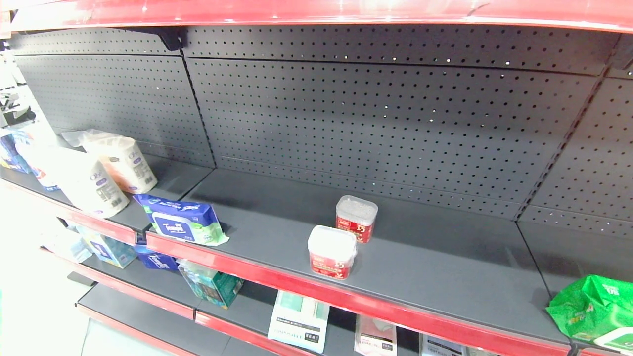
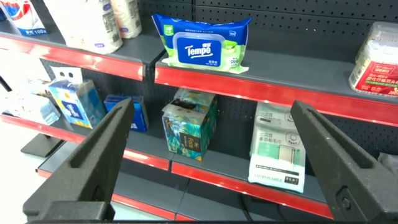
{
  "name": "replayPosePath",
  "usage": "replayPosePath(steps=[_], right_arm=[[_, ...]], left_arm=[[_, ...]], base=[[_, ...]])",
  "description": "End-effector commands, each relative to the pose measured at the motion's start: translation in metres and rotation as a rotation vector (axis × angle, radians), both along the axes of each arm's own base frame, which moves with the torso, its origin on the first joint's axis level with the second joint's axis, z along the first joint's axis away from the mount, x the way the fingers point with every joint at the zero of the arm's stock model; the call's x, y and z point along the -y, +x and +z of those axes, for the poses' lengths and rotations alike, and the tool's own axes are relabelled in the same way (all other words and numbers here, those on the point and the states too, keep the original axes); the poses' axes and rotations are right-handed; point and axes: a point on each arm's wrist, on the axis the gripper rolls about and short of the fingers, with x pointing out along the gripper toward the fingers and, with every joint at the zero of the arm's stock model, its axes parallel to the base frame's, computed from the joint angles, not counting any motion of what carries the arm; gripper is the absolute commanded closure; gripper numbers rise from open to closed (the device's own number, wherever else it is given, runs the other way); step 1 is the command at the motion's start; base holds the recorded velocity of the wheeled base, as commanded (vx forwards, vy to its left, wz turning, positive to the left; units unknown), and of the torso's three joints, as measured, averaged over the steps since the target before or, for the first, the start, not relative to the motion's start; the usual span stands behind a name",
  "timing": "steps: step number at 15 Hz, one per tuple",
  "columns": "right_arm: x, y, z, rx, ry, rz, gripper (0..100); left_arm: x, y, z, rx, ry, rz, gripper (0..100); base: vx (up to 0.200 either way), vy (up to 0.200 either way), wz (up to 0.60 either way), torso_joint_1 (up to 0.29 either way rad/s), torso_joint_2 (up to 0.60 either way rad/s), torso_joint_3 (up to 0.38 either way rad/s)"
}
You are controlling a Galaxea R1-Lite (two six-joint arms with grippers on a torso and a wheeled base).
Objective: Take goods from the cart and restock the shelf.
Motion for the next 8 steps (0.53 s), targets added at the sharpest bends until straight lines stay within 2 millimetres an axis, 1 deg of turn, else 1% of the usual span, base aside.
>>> replayPosePath(steps=[1, 8], right_arm=[[0.0, 0.0, 0.0004, 0.001, 0.0, 0.0, 0], [0.0, 0.0001, 0.0, -0.001, -0.001, 0.0, 0]], left_arm=[[0.0, 0.0001, 0.0, -0.001, 0.0, 0.0, 0], [0.0, 0.0001, 0.0, -0.001, 0.0, 0.0, 0]], base=[[0.0, 0.0, -0.6, 0.002, 0.0, 0.002], [0.0, 0.0, -0.6, 0.005, 0.0, 0.003]])
